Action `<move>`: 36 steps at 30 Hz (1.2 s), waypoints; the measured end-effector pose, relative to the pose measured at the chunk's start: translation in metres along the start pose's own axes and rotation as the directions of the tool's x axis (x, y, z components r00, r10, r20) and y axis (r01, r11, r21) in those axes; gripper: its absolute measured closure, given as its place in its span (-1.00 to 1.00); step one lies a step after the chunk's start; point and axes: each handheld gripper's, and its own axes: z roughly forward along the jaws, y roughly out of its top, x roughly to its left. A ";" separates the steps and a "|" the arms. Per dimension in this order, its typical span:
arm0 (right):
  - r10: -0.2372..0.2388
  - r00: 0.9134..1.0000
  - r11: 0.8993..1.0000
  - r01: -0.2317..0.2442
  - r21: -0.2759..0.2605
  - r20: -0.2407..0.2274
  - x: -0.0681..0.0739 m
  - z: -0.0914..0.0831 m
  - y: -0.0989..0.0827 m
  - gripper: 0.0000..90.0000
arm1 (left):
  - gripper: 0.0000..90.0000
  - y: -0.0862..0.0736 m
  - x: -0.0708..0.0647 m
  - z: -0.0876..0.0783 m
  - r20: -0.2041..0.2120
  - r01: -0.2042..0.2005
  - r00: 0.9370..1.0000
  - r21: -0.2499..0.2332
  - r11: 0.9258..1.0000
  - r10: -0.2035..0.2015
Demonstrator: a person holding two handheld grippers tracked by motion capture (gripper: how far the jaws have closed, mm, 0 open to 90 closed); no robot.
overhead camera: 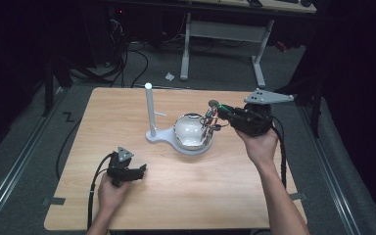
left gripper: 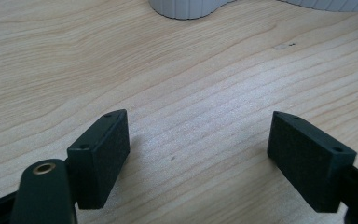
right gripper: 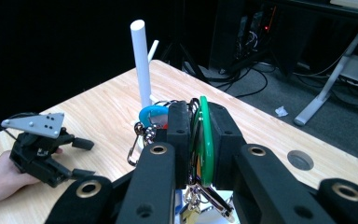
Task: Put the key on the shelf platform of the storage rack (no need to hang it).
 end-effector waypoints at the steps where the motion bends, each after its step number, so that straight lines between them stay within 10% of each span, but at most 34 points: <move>1: 0.003 1.000 1.000 -0.003 -0.006 -0.005 0.000 0.002 0.001 0.81 | -0.53 0.000 0.000 0.000 -0.001 0.002 1.000 0.000 1.000 -0.002; 36: 0.104 0.995 0.992 -0.103 0.078 -0.010 -0.009 0.082 -0.022 0.81 | -0.53 0.000 0.000 0.000 0.000 0.005 1.000 0.002 1.000 -0.005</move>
